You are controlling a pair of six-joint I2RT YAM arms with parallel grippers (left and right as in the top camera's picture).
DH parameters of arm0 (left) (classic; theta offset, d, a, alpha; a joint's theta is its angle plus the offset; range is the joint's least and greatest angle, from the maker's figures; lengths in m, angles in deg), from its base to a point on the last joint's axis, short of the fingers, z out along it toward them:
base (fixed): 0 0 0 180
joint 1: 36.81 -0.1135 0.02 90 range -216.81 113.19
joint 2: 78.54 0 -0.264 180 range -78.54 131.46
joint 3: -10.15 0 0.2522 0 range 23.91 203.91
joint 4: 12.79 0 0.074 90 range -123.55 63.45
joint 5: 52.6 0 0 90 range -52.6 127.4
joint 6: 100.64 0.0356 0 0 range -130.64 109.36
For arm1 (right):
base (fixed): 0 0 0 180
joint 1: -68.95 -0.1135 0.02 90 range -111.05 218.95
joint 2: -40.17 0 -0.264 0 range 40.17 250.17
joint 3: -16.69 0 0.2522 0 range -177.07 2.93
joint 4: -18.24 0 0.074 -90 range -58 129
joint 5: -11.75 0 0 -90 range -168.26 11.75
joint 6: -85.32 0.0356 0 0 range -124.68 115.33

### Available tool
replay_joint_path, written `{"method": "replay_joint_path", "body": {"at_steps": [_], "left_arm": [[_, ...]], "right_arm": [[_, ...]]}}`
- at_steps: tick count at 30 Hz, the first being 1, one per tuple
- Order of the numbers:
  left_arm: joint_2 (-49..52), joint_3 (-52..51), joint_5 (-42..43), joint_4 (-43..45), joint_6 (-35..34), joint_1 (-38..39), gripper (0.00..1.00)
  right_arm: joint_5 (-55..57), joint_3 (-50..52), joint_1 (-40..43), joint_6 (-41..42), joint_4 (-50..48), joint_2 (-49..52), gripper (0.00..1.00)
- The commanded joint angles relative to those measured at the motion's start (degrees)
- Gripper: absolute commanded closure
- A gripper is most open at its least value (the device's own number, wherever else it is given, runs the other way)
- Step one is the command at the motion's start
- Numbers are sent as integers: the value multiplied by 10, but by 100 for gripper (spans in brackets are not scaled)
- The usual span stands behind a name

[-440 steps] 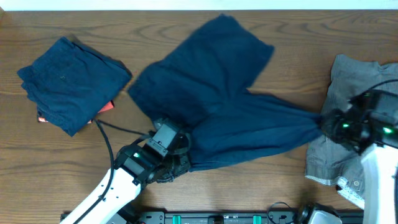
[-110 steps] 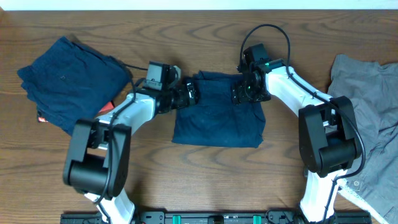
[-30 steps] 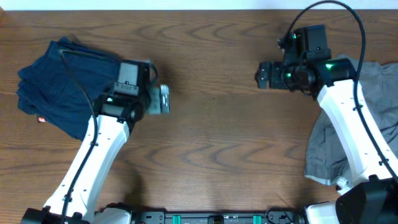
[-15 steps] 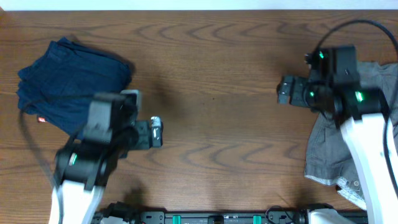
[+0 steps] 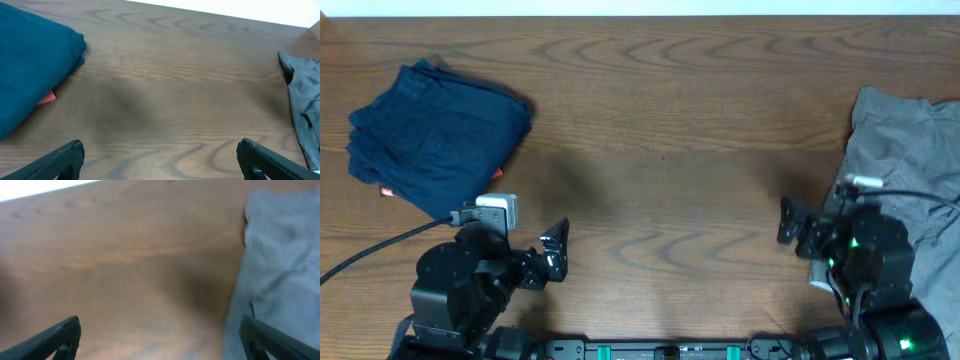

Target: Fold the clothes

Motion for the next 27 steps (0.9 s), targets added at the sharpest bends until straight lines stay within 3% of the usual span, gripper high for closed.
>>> {"method": "replay_joint_path", "body": {"at_steps": [1, 13, 23, 27], "left_arm": [[-3, -5, 2, 2, 7, -2, 2], [-3, -5, 2, -10, 7, -2, 2], [-3, -5, 2, -10, 7, -2, 2], [-3, -5, 2, -10, 7, -2, 2]], "right_arm": [[13, 10, -5, 8, 43, -16, 1], [13, 10, -5, 8, 207, -14, 1], [13, 11, 24, 8, 212, -50, 1], [11, 21, 53, -44, 146, -101, 1]]}}
